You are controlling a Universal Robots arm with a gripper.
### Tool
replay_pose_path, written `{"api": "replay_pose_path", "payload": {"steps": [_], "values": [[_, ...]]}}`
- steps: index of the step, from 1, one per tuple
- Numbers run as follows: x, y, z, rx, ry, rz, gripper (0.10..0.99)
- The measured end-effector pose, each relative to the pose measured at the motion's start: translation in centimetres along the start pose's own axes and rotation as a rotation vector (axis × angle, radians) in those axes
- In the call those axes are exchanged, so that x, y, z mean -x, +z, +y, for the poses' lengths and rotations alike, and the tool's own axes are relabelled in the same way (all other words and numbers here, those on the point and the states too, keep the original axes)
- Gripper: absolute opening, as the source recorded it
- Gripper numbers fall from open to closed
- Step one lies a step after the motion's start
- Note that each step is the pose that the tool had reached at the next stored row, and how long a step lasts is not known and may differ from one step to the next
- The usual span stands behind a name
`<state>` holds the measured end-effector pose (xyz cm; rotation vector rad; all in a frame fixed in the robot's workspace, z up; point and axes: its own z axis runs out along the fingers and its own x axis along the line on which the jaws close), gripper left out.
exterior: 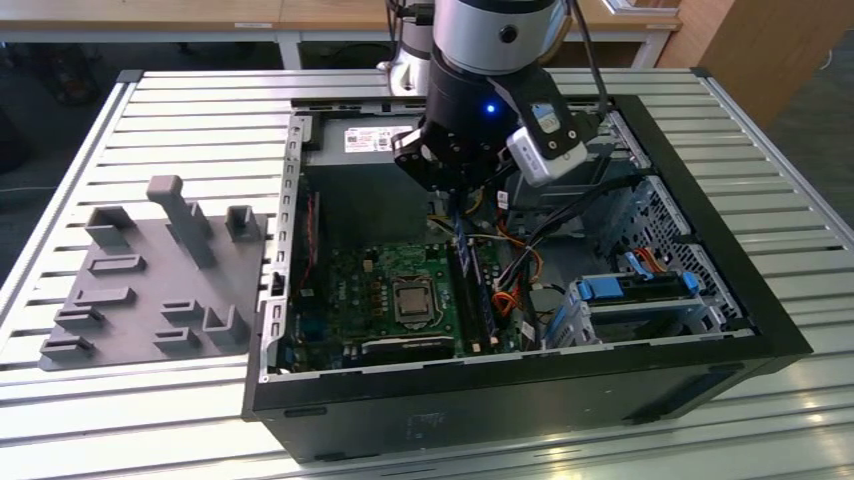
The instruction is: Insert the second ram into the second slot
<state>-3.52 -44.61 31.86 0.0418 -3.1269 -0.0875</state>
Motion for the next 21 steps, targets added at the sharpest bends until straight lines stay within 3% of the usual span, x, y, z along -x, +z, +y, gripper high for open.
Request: {"api": "replay_pose_path", "payload": {"steps": [3, 14, 21], "values": [[0.01, 0.51, -0.03, 0.0, 0.0, 0.0, 0.137], [0.01, 0.88, -0.05, 0.0, 0.0, -0.0001, 0.137], [0.05, 1.84, -0.11, 0.0, 0.0, 0.0, 0.137]]}}
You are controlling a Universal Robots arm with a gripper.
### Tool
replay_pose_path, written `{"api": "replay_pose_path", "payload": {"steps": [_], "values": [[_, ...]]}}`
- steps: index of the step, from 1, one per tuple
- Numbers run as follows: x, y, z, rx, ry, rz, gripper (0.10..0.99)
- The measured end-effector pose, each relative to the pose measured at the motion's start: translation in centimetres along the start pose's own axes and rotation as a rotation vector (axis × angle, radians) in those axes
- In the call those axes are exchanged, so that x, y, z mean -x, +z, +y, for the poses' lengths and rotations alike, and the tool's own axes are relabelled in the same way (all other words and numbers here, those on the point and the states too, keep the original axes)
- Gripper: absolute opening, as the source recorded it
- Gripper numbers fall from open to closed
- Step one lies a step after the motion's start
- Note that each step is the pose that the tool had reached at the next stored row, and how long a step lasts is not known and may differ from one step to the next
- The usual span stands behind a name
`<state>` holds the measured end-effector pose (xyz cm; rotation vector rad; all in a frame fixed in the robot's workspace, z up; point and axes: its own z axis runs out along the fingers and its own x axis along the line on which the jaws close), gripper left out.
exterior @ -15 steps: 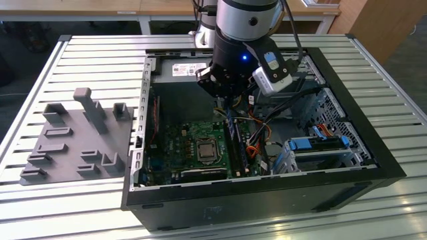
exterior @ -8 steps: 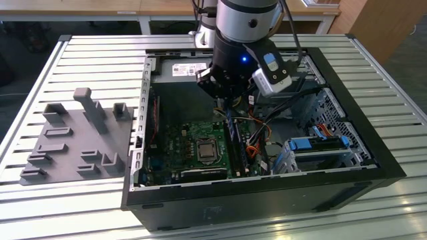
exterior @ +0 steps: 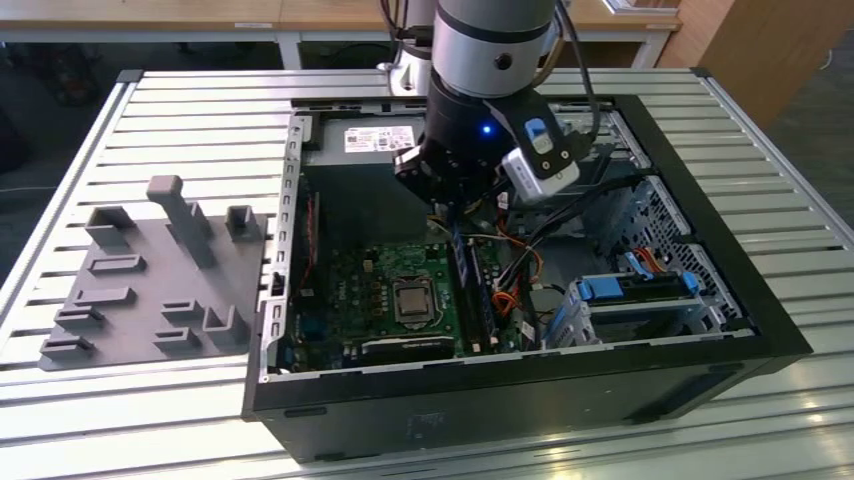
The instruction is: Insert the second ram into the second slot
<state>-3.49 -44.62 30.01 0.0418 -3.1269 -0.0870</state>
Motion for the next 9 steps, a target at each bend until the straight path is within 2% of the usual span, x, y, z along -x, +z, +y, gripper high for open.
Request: {"api": "replay_pose_path", "payload": {"steps": [5, 9], "values": [[0.01, 0.48, -0.03, -0.002, 0.0, 0.0012, 0.137], [0.02, 0.77, -0.04, -0.008, 0.002, 0.0052, 0.137]]}}
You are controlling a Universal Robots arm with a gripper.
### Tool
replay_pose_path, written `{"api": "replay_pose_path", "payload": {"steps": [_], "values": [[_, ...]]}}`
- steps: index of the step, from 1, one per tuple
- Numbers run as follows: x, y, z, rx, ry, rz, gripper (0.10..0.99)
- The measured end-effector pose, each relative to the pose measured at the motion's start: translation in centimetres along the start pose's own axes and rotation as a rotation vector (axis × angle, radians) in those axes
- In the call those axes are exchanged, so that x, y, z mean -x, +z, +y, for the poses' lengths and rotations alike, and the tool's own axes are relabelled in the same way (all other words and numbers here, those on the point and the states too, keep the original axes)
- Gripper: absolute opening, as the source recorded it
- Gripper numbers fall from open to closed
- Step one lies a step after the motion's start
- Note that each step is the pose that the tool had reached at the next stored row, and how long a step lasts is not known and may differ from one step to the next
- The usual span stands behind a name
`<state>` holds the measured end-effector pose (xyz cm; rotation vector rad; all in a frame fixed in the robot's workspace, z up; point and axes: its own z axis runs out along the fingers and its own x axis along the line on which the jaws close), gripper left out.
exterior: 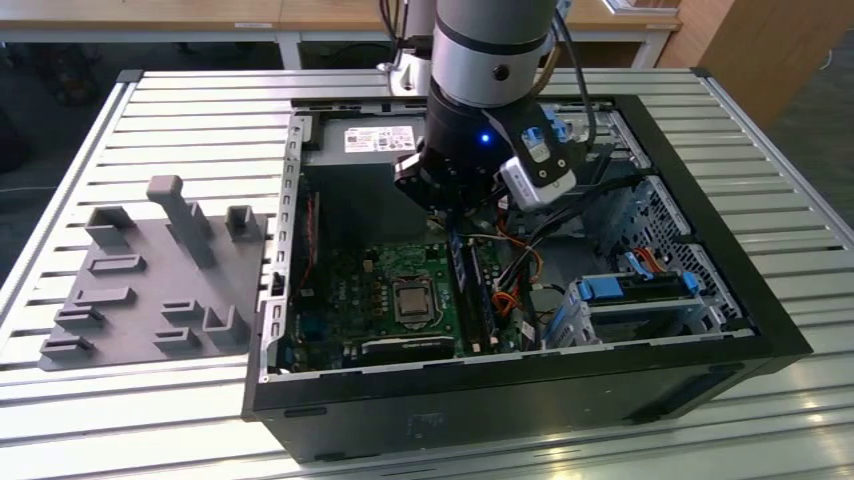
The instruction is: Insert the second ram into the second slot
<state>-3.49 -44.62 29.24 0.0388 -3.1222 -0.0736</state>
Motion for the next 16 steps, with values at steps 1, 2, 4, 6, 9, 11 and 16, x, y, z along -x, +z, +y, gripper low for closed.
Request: {"api": "replay_pose_path", "payload": {"steps": [1, 2, 4, 6, 9, 11, 16], "values": [[0.0, 0.05, 0.0, -0.001, 0.001, 0.0002, 0.137], [0.0, 0.09, -0.01, -0.001, 0.001, 0.0001, 0.137], [-0.01, 0.13, -0.04, -0.001, 0.001, 0.0001, 0.137], [0.0, 0.27, -0.27, -0.001, 0.002, 0.0001, 0.137], [-0.02, 0.39, -0.91, -0.001, 0.003, 0.0, 0.137], [-0.02, 0.48, -1.3, -0.001, 0.004, 0.0, 0.137], [0.19, 1.22, -1.53, -0.001, 0.01, -0.0003, 0.137]]}}
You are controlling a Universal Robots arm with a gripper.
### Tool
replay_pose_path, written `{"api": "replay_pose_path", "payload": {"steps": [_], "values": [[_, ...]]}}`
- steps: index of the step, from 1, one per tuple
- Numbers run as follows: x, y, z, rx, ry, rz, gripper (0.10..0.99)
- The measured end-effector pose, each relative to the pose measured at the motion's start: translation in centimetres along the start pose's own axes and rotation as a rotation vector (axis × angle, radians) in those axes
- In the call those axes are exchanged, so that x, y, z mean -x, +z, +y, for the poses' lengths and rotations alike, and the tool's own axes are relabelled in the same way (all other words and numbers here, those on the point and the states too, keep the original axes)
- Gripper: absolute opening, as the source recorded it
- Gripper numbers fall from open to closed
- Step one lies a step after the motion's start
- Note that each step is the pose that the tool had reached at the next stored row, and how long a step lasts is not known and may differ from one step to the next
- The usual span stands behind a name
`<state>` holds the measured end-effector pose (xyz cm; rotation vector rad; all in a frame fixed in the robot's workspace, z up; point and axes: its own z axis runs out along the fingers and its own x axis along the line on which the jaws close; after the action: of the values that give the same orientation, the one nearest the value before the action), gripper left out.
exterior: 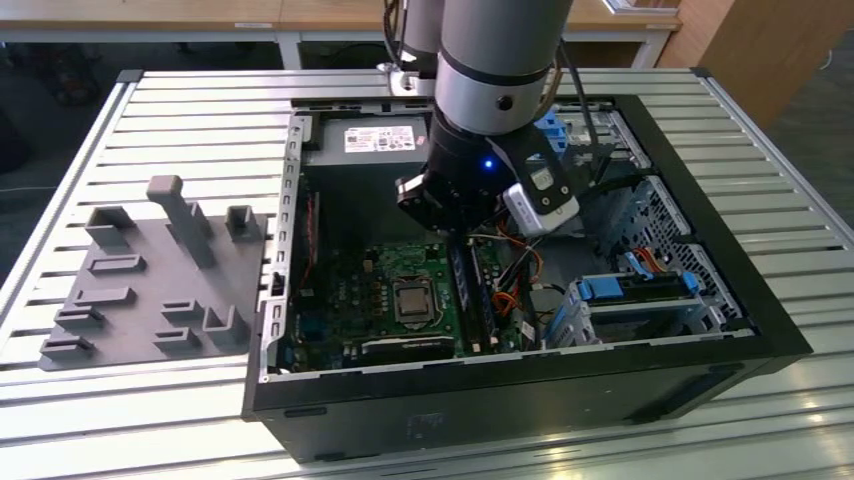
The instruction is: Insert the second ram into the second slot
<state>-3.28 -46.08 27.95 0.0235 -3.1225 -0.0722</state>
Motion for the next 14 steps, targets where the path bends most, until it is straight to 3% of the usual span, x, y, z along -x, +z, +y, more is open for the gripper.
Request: {"api": "replay_pose_path", "payload": {"steps": [14], "values": [[0.68, 2.08, -0.11, 0.0, 0.023, -0.0008, 0.137]]}}
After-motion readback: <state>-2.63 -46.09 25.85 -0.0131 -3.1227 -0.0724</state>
